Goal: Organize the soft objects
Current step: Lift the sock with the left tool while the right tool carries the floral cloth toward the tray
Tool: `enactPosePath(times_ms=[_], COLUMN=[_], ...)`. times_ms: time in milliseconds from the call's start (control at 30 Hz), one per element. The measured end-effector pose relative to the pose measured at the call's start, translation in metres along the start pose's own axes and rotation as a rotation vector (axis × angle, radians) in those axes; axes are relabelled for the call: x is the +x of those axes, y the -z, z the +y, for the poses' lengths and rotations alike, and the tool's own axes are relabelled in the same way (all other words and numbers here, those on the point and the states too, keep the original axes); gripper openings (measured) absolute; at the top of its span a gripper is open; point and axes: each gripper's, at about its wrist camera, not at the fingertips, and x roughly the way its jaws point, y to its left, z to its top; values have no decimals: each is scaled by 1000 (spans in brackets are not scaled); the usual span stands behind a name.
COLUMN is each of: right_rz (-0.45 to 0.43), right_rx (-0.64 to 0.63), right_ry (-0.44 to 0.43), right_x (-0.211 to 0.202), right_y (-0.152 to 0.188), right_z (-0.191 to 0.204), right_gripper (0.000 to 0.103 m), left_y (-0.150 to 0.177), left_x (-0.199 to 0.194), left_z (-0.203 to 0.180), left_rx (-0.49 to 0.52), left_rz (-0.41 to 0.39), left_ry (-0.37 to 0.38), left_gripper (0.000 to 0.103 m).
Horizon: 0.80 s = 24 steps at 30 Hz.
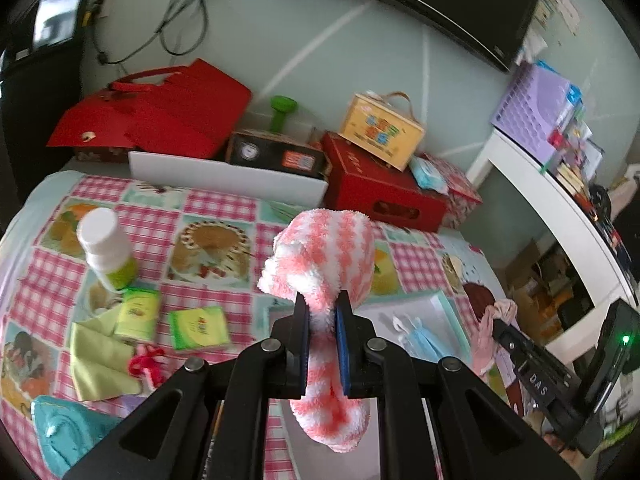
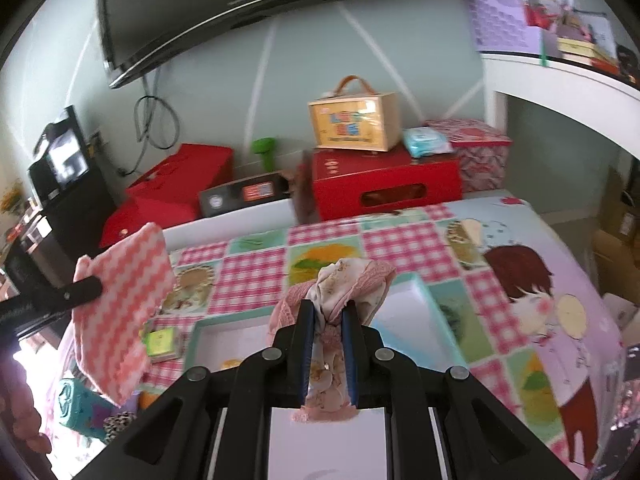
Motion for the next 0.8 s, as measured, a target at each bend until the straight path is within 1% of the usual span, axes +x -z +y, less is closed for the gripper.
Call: enactPosePath(times_ms=[200,467,600,733,800], right_rz=[37,176,255,340,365], right_rx=[9,12,15,21,11], right_ry=[53,115,145,159,178], right_x=[6,33,49,69,74], right_y=[4,20,32,46,50], right_z=[-13,-22,-29,-35,-36], right_gripper=[15,15,15,15,15], left_y=[10,25,36,50,57], left_x=[19,45,67,92,103], left_z=[-22,-38,-45,-49,-52], left_rx=[45,82,98,97,96], left_rz=[52,121,178,261,300], left_ry=[33,64,61,61,59], left_gripper=[12,12,12,12,12])
